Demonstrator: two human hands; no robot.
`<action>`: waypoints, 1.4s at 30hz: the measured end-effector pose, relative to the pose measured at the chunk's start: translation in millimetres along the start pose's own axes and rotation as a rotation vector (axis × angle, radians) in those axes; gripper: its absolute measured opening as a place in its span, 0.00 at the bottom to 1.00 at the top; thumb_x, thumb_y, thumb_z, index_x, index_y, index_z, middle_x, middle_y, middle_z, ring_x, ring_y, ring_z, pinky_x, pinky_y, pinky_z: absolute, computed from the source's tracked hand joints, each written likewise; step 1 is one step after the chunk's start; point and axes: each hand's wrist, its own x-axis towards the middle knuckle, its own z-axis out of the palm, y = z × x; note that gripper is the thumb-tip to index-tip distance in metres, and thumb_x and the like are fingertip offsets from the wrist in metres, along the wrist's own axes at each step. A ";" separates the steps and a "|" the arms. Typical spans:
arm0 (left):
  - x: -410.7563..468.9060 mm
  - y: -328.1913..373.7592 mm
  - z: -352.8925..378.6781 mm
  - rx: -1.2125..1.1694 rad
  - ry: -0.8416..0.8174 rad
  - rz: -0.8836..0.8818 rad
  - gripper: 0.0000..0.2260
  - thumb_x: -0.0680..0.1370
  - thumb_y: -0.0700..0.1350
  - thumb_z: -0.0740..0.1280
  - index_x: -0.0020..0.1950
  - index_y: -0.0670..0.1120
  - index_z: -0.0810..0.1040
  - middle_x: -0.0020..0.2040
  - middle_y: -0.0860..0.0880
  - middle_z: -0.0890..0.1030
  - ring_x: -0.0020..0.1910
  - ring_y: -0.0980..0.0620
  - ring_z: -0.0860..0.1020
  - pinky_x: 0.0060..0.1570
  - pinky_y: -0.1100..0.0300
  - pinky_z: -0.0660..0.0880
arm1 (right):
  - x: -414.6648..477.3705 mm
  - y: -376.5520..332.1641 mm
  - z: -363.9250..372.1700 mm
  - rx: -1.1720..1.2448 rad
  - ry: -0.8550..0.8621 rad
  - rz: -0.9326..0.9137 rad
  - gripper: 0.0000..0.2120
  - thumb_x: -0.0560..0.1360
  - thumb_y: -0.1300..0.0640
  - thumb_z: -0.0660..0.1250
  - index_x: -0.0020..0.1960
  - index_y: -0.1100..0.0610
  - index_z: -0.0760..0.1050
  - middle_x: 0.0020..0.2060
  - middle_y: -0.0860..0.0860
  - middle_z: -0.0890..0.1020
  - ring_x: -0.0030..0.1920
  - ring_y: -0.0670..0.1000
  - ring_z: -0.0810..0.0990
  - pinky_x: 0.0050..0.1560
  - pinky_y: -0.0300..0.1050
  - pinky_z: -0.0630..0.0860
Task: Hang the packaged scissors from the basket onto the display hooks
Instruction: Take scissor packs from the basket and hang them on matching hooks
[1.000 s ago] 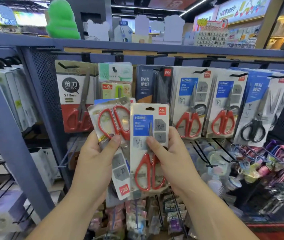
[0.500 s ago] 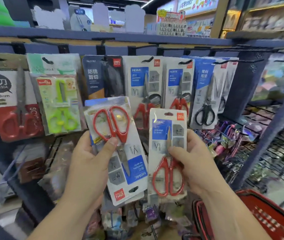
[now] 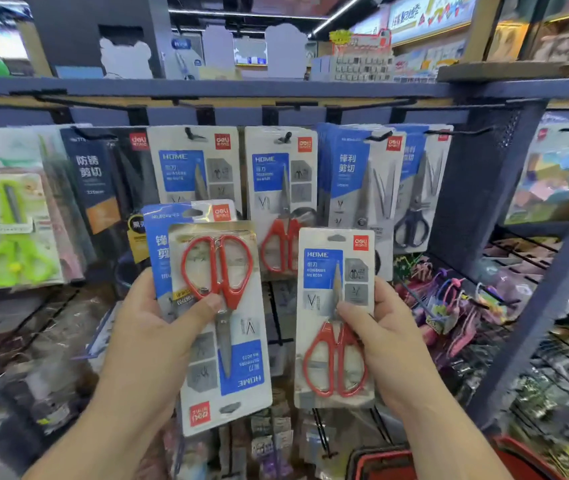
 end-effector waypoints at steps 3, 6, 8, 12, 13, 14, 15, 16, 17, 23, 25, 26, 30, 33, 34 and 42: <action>-1.2 -0.4 9.8 0.009 0.039 -0.010 0.14 0.76 0.36 0.72 0.56 0.54 0.81 0.51 0.50 0.89 0.50 0.48 0.88 0.46 0.47 0.82 | 14.6 -3.1 -8.6 -0.050 -0.024 -0.046 0.16 0.82 0.67 0.66 0.64 0.50 0.79 0.56 0.49 0.88 0.59 0.51 0.86 0.62 0.56 0.80; -1.7 1.2 15.7 0.011 0.063 0.014 0.14 0.74 0.39 0.72 0.58 0.51 0.81 0.53 0.49 0.89 0.51 0.47 0.88 0.47 0.47 0.85 | 29.9 -18.0 -10.4 -0.086 -0.096 -0.104 0.13 0.81 0.66 0.68 0.61 0.52 0.80 0.54 0.48 0.88 0.55 0.50 0.87 0.54 0.47 0.82; -1.7 3.5 17.9 0.007 0.082 0.035 0.16 0.73 0.40 0.72 0.60 0.49 0.81 0.53 0.49 0.89 0.51 0.48 0.88 0.47 0.50 0.86 | 39.8 -29.9 -8.2 -0.086 -0.136 -0.158 0.12 0.81 0.66 0.68 0.61 0.53 0.80 0.52 0.48 0.89 0.53 0.49 0.88 0.49 0.43 0.83; -1.8 12.2 21.4 0.017 0.105 0.056 0.17 0.72 0.42 0.72 0.60 0.50 0.82 0.53 0.50 0.89 0.52 0.47 0.88 0.51 0.45 0.81 | 52.7 -50.1 3.0 -0.107 -0.183 -0.258 0.13 0.81 0.64 0.69 0.62 0.50 0.80 0.56 0.47 0.88 0.57 0.50 0.86 0.59 0.53 0.83; -2.0 14.4 21.8 0.023 0.113 0.065 0.16 0.72 0.43 0.72 0.59 0.51 0.82 0.53 0.50 0.89 0.52 0.48 0.88 0.51 0.45 0.81 | 54.7 -52.8 4.9 -0.117 -0.193 -0.271 0.13 0.81 0.63 0.69 0.62 0.49 0.80 0.56 0.47 0.87 0.58 0.50 0.86 0.60 0.56 0.82; -2.1 15.8 21.8 0.031 0.122 0.074 0.15 0.72 0.44 0.72 0.58 0.52 0.82 0.53 0.51 0.89 0.51 0.49 0.88 0.51 0.45 0.81 | 56.6 -54.6 6.1 -0.124 -0.195 -0.283 0.13 0.82 0.63 0.69 0.62 0.49 0.80 0.57 0.46 0.87 0.58 0.49 0.86 0.61 0.57 0.82; -2.4 16.9 21.6 0.036 0.133 0.081 0.14 0.72 0.44 0.72 0.57 0.54 0.82 0.53 0.51 0.89 0.51 0.49 0.88 0.52 0.44 0.81 | 57.5 -56.4 6.6 -0.123 -0.192 -0.293 0.12 0.82 0.63 0.69 0.61 0.49 0.79 0.57 0.46 0.87 0.58 0.48 0.86 0.62 0.57 0.82; -2.5 17.6 21.0 0.039 0.145 0.086 0.13 0.72 0.44 0.72 0.55 0.56 0.83 0.53 0.51 0.89 0.50 0.49 0.88 0.52 0.44 0.81 | 58.7 -57.8 7.2 -0.114 -0.188 -0.303 0.12 0.82 0.63 0.68 0.62 0.49 0.79 0.57 0.45 0.87 0.58 0.48 0.85 0.62 0.56 0.82; -2.6 18.1 19.9 0.041 0.158 0.089 0.12 0.72 0.45 0.72 0.54 0.56 0.83 0.53 0.51 0.89 0.50 0.48 0.88 0.52 0.43 0.81 | 59.1 -60.1 8.0 -0.106 -0.194 -0.314 0.12 0.82 0.63 0.68 0.62 0.49 0.79 0.57 0.45 0.87 0.58 0.47 0.85 0.61 0.55 0.82; -1.4 19.4 15.2 0.034 0.243 0.119 0.11 0.75 0.44 0.72 0.57 0.54 0.82 0.53 0.52 0.89 0.52 0.48 0.88 0.51 0.44 0.82 | 76.9 -73.5 32.6 -0.141 -0.194 -0.358 0.08 0.82 0.58 0.69 0.59 0.47 0.78 0.54 0.42 0.87 0.54 0.42 0.85 0.55 0.47 0.83; -1.6 19.8 13.9 0.021 0.252 0.124 0.12 0.75 0.43 0.72 0.56 0.53 0.82 0.52 0.52 0.89 0.51 0.48 0.88 0.45 0.44 0.85 | 85.4 -70.1 40.1 -0.169 -0.169 -0.342 0.07 0.82 0.54 0.70 0.59 0.47 0.78 0.52 0.42 0.87 0.53 0.42 0.85 0.57 0.50 0.83; -1.7 20.3 13.6 0.012 0.252 0.124 0.13 0.73 0.44 0.72 0.56 0.53 0.82 0.52 0.51 0.89 0.50 0.48 0.88 0.43 0.46 0.86 | 89.0 -67.4 42.1 -0.159 -0.164 -0.319 0.07 0.82 0.53 0.70 0.60 0.47 0.78 0.52 0.42 0.87 0.53 0.43 0.86 0.58 0.51 0.83; -3.2 22.0 9.0 0.014 0.234 0.120 0.14 0.71 0.45 0.72 0.57 0.54 0.82 0.52 0.50 0.89 0.50 0.47 0.88 0.43 0.44 0.86 | 102.8 -57.1 46.5 -0.104 -0.127 -0.240 0.07 0.82 0.54 0.71 0.59 0.47 0.78 0.53 0.44 0.87 0.54 0.44 0.86 0.58 0.55 0.84; -4.2 21.5 5.5 0.014 0.232 0.108 0.13 0.72 0.46 0.72 0.56 0.56 0.83 0.53 0.50 0.89 0.51 0.46 0.88 0.52 0.40 0.82 | 112.6 -50.2 53.1 -0.183 -0.042 -0.261 0.06 0.81 0.55 0.72 0.55 0.46 0.79 0.51 0.44 0.87 0.52 0.44 0.86 0.55 0.50 0.84; -4.4 21.3 5.0 0.007 0.236 0.103 0.12 0.73 0.46 0.72 0.56 0.56 0.83 0.53 0.50 0.89 0.51 0.46 0.88 0.53 0.40 0.82 | 114.3 -48.2 55.4 -0.210 -0.015 -0.275 0.05 0.80 0.54 0.72 0.55 0.47 0.79 0.51 0.44 0.87 0.52 0.44 0.85 0.52 0.45 0.83; -7.3 20.7 7.7 -0.047 0.244 0.083 0.14 0.73 0.45 0.72 0.58 0.52 0.82 0.54 0.49 0.89 0.52 0.45 0.88 0.55 0.38 0.82 | 110.7 -39.8 61.2 -0.311 0.121 -0.332 0.07 0.80 0.51 0.72 0.55 0.50 0.76 0.45 0.42 0.83 0.42 0.36 0.80 0.38 0.30 0.74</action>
